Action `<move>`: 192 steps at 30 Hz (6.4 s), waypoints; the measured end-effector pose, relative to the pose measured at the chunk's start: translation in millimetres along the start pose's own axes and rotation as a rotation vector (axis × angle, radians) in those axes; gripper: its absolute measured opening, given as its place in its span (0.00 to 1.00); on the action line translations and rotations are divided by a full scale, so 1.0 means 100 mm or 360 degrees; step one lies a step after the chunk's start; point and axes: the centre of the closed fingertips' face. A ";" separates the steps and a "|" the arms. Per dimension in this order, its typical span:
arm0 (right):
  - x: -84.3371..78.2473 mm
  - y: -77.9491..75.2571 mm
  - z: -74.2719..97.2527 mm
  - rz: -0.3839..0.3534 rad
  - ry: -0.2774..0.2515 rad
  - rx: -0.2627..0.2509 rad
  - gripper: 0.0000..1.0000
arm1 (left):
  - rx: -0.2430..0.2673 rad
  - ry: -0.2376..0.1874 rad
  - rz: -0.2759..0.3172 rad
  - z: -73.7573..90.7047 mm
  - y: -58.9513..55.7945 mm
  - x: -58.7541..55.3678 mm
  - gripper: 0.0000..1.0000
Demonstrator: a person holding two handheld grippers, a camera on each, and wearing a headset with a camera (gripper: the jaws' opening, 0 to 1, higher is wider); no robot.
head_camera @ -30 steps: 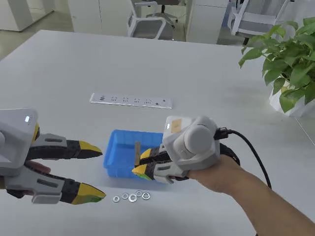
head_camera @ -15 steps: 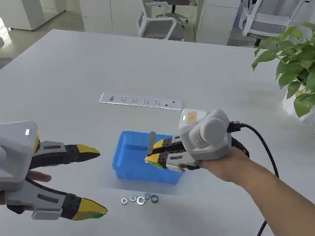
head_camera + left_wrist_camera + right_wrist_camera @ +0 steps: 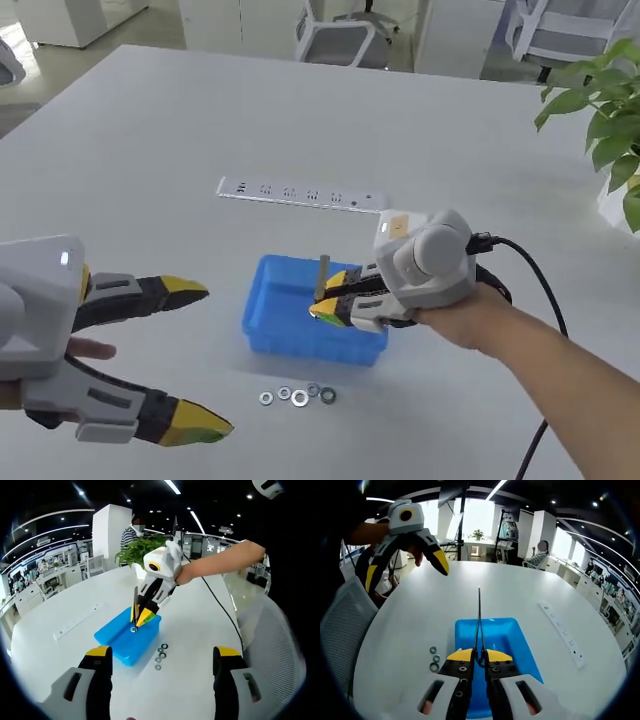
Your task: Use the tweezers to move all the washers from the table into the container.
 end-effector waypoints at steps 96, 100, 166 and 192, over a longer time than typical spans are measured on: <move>-0.32 -0.08 -0.07 0.0107 0.0167 0.0093 0.15 | -0.0283 0.0053 -0.0423 -1.17 0.58 0.35 0.05; -0.31 -0.08 -0.01 0.0098 0.0164 0.0078 0.17 | -0.0281 0.0054 -0.0425 -1.17 0.58 0.36 0.05; -0.44 0.37 0.97 -0.0347 0.0032 -0.0335 0.62 | -0.0184 0.0017 -0.0484 -0.50 0.34 0.75 0.05; -0.44 0.50 0.98 -0.0436 -0.0033 -0.0390 0.85 | -0.0237 0.0047 -0.0441 -0.30 0.05 0.48 0.05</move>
Point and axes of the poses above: the centre of the closed fingertips' face, and the gripper's own axes: z roughly backward along the fingers, y roughly to its left, x roughly out of its top, and after that the axes turned 8 degrees about -z, right-handed
